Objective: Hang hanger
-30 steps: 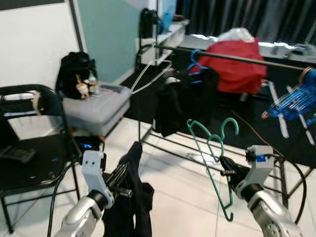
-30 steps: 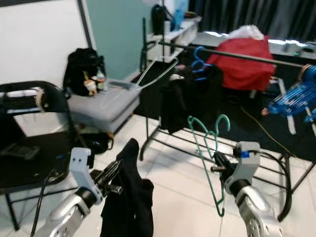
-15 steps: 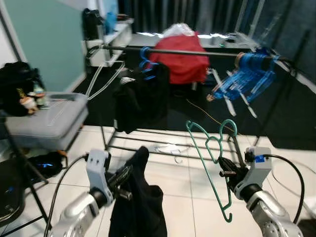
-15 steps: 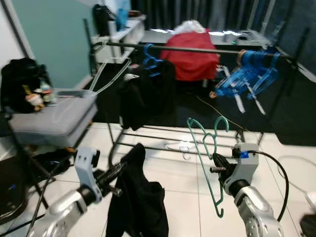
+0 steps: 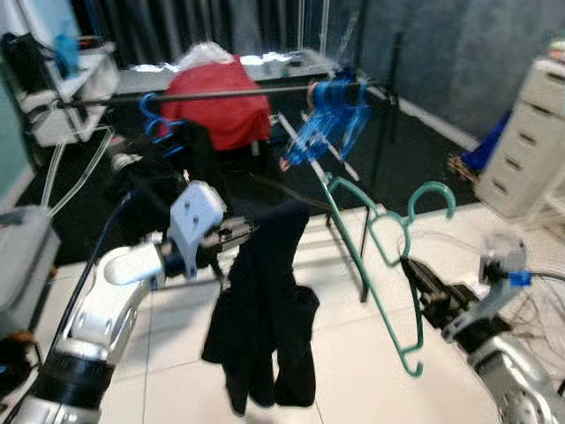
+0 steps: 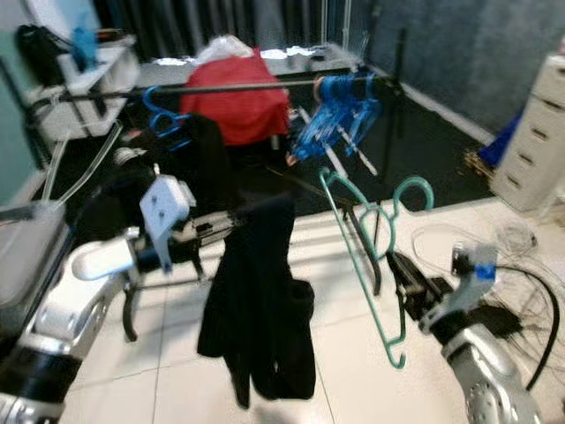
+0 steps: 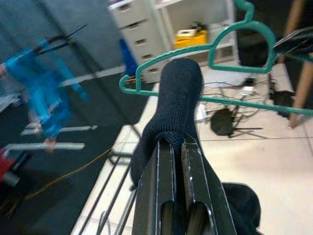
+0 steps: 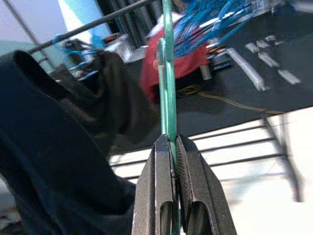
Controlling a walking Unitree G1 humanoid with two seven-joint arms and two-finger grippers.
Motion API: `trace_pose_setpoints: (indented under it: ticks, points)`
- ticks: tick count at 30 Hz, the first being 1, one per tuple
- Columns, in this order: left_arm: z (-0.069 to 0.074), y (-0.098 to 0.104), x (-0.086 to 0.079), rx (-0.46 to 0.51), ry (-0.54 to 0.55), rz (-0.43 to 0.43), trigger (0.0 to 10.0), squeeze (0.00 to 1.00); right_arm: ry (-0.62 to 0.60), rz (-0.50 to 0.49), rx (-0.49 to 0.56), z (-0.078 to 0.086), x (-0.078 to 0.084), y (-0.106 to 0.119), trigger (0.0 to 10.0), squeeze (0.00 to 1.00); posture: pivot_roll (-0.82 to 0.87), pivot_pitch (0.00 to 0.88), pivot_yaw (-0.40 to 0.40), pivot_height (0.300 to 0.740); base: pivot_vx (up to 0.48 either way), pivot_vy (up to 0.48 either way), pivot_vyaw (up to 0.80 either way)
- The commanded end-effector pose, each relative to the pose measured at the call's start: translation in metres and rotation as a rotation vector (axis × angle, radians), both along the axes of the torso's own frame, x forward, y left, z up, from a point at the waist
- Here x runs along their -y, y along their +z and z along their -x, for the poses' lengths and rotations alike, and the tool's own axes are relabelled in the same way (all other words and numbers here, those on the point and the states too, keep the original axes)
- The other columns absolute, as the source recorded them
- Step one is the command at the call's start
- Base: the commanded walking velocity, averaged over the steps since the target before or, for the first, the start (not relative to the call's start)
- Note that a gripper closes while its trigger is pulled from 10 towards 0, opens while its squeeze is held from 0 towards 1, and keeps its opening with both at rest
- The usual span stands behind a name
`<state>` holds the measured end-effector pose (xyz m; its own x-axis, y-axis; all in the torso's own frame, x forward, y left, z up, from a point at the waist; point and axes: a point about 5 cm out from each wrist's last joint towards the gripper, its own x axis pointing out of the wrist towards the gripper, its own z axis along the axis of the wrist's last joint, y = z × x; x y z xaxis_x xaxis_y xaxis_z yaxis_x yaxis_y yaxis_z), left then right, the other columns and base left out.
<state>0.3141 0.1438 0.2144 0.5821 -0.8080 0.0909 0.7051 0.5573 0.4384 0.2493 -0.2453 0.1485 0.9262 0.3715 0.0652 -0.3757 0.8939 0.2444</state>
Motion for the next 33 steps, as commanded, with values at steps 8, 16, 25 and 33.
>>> trace_pose_setpoints:
  ticks: [8, 16, 25, 33]
  points:
    - [-0.019, 0.033, -0.032, 0.117, -0.007, -0.027, 10.0, 0.0, 0.442, 0.265, 0.013, 0.048, -0.002, 0.03, 10.0, 0.0, -0.22, 0.0, 0.047, 0.74, 0.0, 0.0, -0.1]
    - [-0.014, 0.051, -0.05, 0.084, -0.164, -0.01, 10.0, 0.0, 0.566, 0.379, -0.131, 0.073, 0.026, 0.044, 10.0, 0.0, -0.24, 0.0, 0.044, 0.74, 0.0, 0.0, 0.0]
    - [0.005, 0.053, -0.042, 0.042, -0.449, -0.091, 10.0, 0.0, 0.719, 0.373, -0.118, 0.08, 0.018, 0.065, 10.0, 0.0, -0.25, 0.0, 0.037, 0.74, 0.0, 0.0, 0.0]
    - [0.015, 0.048, -0.027, 0.046, -0.56, -0.106, 10.0, 0.0, 0.757, 0.345, -0.032, 0.073, 0.008, 0.077, 10.0, 0.0, -0.23, 0.0, 0.037, 0.74, 0.0, 0.0, 0.0]
